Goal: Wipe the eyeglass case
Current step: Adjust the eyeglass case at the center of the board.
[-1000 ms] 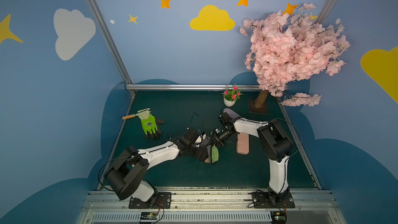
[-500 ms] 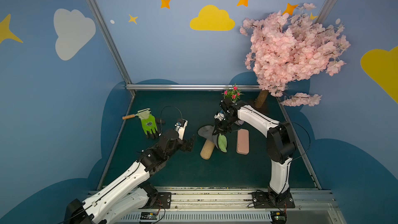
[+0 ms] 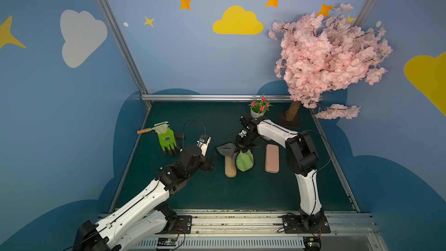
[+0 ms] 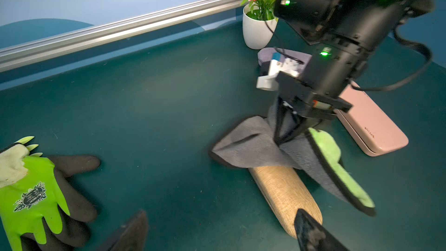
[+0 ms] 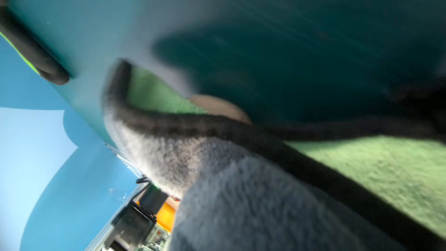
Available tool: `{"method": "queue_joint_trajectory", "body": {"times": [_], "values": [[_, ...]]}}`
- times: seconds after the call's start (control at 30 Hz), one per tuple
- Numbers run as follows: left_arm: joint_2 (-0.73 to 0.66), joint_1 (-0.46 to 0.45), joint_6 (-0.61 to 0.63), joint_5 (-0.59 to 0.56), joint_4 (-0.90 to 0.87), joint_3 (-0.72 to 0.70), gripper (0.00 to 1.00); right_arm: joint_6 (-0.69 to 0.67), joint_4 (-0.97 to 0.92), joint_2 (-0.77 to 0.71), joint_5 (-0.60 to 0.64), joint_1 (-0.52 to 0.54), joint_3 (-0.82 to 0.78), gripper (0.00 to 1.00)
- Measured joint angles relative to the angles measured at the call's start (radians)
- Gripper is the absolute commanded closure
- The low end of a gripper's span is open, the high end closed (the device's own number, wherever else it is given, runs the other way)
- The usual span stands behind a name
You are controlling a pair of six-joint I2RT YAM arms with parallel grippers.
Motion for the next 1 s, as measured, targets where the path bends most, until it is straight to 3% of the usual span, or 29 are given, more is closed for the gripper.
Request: {"method": "queue_joint_trajectory", "body": {"times": [0.23, 0.5, 0.77, 1.0], "values": [[0.010, 0.000, 0.003, 0.026, -0.016, 0.002, 0.08, -0.053, -0.041, 0.098, -0.046, 0.059, 0.210, 1.00], [0.110, 0.003, 0.127, 0.188, -0.085, 0.084, 0.10, -0.165, -0.151, -0.040, -0.051, -0.022, 0.275, 1.00], [0.349, 0.024, 0.402, 0.315, -0.108, 0.134, 0.05, -0.140, -0.088, -0.507, -0.045, -0.116, -0.126, 1.00], [0.549, 0.101, 0.617, 0.438, -0.126, 0.197, 0.04, -0.095, -0.004, -0.554, -0.072, -0.105, -0.373, 1.00]]}}
